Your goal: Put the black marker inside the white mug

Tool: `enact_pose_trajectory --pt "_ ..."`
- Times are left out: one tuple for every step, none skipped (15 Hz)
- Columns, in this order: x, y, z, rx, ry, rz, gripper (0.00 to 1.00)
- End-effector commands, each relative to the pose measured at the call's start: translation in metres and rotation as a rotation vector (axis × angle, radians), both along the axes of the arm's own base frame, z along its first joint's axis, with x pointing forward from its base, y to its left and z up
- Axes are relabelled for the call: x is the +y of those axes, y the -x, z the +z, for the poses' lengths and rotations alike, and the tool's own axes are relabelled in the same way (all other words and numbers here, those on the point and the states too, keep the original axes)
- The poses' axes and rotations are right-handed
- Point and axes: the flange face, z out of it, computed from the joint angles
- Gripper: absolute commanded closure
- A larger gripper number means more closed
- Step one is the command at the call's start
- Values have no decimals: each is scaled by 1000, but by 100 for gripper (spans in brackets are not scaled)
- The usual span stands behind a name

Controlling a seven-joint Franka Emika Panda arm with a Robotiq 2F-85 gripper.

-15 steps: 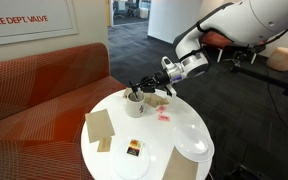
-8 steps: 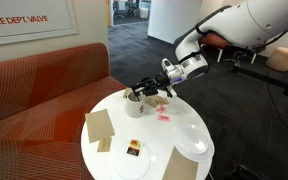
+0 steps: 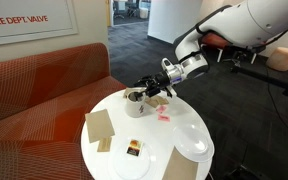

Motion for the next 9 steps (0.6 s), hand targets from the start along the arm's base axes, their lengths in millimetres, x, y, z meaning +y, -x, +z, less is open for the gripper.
enact_pose_trajectory --pt "-4 -6 17 -30 17 -19 0" --pt "-4 -6 23 -42 18 -19 0" --pt "-5 -7 28 -53 20 -19 0" --pt "-5 -8 36 -69 23 -18 0" --pt "-5 -8 44 -81 25 -17 0" --pt "-4 -8 55 -98 28 -14 0" --pt "-3 -8 68 -108 27 -4 0" --pt "-2 -8 78 -126 27 3 0" --pt "-2 -9 90 -143 29 6 0"
